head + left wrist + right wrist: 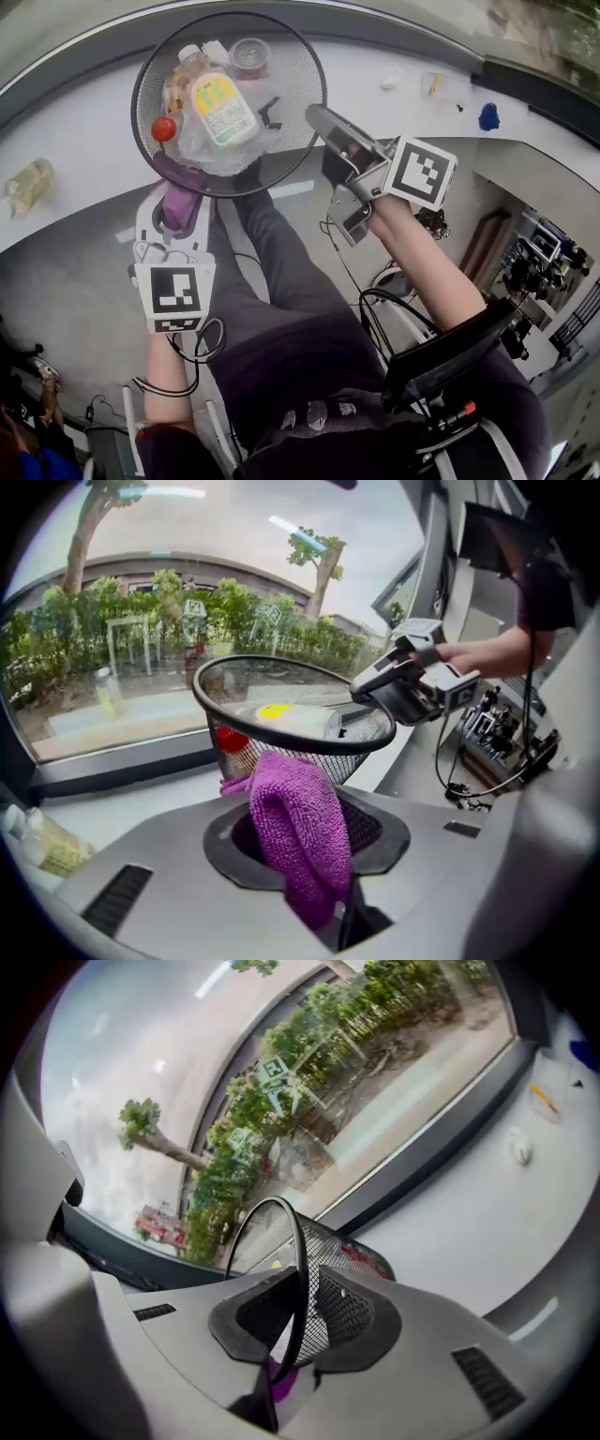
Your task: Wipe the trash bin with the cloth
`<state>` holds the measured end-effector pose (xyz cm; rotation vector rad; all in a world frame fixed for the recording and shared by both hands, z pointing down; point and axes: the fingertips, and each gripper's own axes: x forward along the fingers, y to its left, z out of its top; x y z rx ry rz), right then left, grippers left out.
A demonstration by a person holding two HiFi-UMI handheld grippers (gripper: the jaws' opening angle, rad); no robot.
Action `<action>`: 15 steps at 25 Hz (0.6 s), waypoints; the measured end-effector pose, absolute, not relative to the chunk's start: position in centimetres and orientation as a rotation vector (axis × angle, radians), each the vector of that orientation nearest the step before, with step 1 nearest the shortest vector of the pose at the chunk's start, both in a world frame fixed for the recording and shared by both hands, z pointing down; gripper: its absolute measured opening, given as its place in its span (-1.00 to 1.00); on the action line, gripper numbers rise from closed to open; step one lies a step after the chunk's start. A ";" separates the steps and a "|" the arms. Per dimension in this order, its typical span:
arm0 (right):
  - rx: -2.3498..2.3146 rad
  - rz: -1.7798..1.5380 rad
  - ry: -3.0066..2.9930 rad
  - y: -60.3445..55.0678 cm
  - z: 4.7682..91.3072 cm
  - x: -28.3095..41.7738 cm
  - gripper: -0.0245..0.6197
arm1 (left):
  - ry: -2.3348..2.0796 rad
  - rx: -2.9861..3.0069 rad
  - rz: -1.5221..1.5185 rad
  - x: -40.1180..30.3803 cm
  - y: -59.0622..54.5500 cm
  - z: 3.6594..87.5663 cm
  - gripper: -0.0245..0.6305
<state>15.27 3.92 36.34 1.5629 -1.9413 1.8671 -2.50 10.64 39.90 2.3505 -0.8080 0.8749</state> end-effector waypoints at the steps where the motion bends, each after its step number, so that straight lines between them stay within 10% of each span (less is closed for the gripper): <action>1: 1.601 1.942 -1.898 5.1 36.5 15.4 -0.73 | -0.791 2.345 0.877 -1.7 11.5 40.0 -0.56; 15: 1.357 1.989 -1.914 9.2 35.7 11.6 -0.63 | -0.955 2.347 0.833 -5.3 5.3 40.1 -0.56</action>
